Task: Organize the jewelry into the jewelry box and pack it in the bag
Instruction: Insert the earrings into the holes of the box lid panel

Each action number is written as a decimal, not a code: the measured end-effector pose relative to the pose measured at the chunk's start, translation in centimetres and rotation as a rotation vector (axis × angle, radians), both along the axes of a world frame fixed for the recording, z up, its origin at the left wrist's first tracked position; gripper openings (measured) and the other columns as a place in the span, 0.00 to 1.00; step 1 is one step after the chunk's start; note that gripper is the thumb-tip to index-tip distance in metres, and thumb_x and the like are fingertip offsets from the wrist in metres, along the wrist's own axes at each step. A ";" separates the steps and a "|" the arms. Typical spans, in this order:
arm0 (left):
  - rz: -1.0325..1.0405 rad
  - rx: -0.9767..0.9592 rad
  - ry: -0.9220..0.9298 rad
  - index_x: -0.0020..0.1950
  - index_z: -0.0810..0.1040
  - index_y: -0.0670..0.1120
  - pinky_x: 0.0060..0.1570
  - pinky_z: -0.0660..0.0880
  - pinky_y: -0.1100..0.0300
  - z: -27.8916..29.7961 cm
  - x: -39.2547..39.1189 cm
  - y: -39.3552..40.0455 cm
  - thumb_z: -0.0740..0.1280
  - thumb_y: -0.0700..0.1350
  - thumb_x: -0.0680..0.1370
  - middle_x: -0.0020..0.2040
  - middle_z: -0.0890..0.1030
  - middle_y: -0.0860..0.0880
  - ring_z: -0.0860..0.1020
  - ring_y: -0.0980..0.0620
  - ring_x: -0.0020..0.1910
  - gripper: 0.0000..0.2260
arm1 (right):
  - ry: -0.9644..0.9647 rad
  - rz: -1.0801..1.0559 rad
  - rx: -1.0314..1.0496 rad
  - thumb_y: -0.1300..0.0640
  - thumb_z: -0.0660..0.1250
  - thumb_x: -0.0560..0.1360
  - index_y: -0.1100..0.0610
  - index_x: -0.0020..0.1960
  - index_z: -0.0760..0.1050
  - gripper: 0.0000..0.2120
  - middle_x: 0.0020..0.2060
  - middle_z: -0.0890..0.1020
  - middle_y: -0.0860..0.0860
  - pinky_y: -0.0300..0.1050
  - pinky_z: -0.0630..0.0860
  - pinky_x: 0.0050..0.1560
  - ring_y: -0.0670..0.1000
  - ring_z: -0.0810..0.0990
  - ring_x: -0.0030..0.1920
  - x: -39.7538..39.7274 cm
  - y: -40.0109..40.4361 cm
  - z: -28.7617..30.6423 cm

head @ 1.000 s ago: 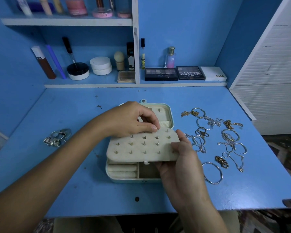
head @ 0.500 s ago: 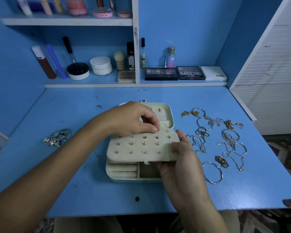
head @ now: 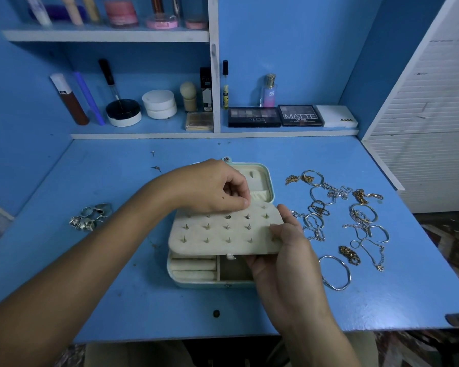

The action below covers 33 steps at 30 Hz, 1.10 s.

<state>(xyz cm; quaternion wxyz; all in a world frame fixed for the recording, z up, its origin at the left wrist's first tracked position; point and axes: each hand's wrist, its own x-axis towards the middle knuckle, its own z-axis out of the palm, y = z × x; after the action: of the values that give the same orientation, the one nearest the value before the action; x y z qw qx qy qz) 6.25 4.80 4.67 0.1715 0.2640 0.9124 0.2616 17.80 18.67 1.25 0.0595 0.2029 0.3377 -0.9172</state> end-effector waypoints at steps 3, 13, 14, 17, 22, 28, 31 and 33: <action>-0.002 0.004 -0.015 0.43 0.83 0.57 0.39 0.72 0.72 0.2 0.0 0.1 0.71 0.49 0.76 0.37 0.82 0.62 0.78 0.63 0.38 0.03 | 0.002 0.002 0.009 0.65 0.52 0.80 0.51 0.65 0.74 0.20 0.48 0.87 0.52 0.52 0.81 0.49 0.51 0.84 0.47 0.0 0.0 0.1; 0.012 0.042 0.009 0.47 0.85 0.55 0.42 0.72 0.73 0.2 0.2 -0.6 0.72 0.49 0.76 0.41 0.83 0.63 0.79 0.64 0.42 0.02 | 0.004 -0.005 -0.005 0.65 0.53 0.80 0.52 0.67 0.73 0.20 0.49 0.87 0.52 0.51 0.81 0.48 0.50 0.85 0.47 0.0 -0.1 0.2; 0.021 0.062 0.015 0.48 0.85 0.54 0.42 0.71 0.73 0.2 0.4 -1.0 0.72 0.49 0.77 0.41 0.83 0.64 0.79 0.64 0.43 0.03 | 0.004 -0.004 -0.004 0.64 0.53 0.80 0.52 0.67 0.73 0.19 0.49 0.87 0.52 0.50 0.81 0.48 0.50 0.84 0.47 0.0 -0.1 0.2; 0.087 0.143 0.050 0.50 0.84 0.54 0.42 0.72 0.72 0.0 1.3 -2.7 0.71 0.48 0.78 0.43 0.83 0.61 0.79 0.65 0.43 0.04 | 0.003 -0.002 -0.007 0.63 0.55 0.80 0.53 0.67 0.73 0.19 0.50 0.86 0.53 0.50 0.81 0.47 0.51 0.85 0.48 0.0 -0.1 0.2; 0.205 0.340 0.071 0.50 0.83 0.55 0.57 0.76 0.64 -1.4 3.9 -6.4 0.70 0.56 0.74 0.50 0.83 0.60 0.80 0.59 0.55 0.09 | -0.013 -0.019 -0.009 0.64 0.55 0.80 0.52 0.66 0.74 0.19 0.50 0.86 0.53 0.50 0.82 0.47 0.51 0.85 0.47 0.0 -0.2 0.2; 0.206 0.546 0.054 0.54 0.82 0.55 0.67 0.72 0.55 -3.6 7.7 -9.1 0.72 0.57 0.71 0.59 0.82 0.52 0.77 0.51 0.65 0.13 | -0.002 -0.025 -0.020 0.64 0.54 0.80 0.51 0.65 0.74 0.18 0.48 0.87 0.51 0.48 0.82 0.42 0.50 0.85 0.46 0.1 -0.2 0.2; 0.202 0.616 0.041 0.55 0.82 0.53 0.68 0.71 0.50 -4.2 8.5 -9.6 0.76 0.60 0.68 0.60 0.82 0.50 0.76 0.50 0.67 0.19 | 0.001 -0.022 -0.008 0.64 0.54 0.80 0.51 0.66 0.74 0.19 0.49 0.87 0.51 0.49 0.82 0.43 0.51 0.85 0.46 0.1 -0.2 0.1; 0.202 0.643 0.045 0.55 0.82 0.51 0.68 0.71 0.51 -4.4 8.6 -9.7 0.78 0.60 0.67 0.60 0.82 0.49 0.76 0.50 0.67 0.22 | 0.001 -0.022 -0.006 0.64 0.55 0.80 0.51 0.65 0.74 0.18 0.48 0.87 0.51 0.49 0.82 0.44 0.51 0.85 0.46 0.1 -0.1 0.1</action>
<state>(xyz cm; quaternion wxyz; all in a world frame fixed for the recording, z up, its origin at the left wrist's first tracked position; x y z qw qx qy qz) 14.88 -4.86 0.23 0.0323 0.2187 0.8083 0.5457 17.90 18.52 1.31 0.0498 0.2057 0.3326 -0.9190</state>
